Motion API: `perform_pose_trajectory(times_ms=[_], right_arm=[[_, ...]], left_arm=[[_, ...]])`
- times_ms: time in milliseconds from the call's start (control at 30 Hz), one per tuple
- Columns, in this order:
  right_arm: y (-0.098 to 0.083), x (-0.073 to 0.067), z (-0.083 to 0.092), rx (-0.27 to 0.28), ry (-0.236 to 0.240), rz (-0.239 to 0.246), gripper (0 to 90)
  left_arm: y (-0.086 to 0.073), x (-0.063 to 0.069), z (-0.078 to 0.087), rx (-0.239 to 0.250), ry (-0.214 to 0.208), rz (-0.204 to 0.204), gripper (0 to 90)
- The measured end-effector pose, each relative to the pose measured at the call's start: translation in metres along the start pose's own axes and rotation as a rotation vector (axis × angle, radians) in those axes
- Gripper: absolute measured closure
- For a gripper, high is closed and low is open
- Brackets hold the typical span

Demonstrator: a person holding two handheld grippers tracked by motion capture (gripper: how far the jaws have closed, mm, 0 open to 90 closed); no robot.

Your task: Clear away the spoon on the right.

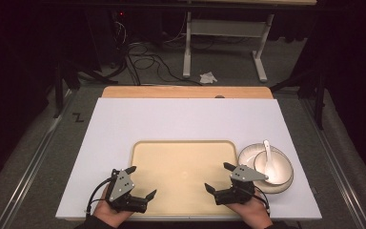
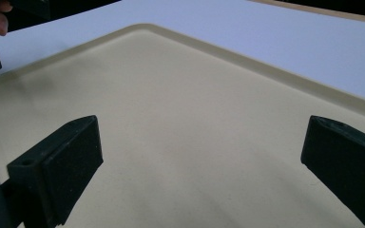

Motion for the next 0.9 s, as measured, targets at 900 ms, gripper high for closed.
perform_pose_trajectory(times_ms=[900], right_arm=[[0.010, 0.000, 0.016, 0.076, 0.019, 0.004, 7.6]], left_arm=[[0.000, -0.004, 0.000, 0.001, 0.006, 0.027, 0.2]])
Point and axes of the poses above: each handheld gripper's, and its own axes: z roughly backward along the jaws, y roughly out of its top, x roughly to its right, the point moved 7 cm from there along -z, roughly forward along the jaws, and after that the axes turned 9 degrees about -z, right-handed, at the moved point
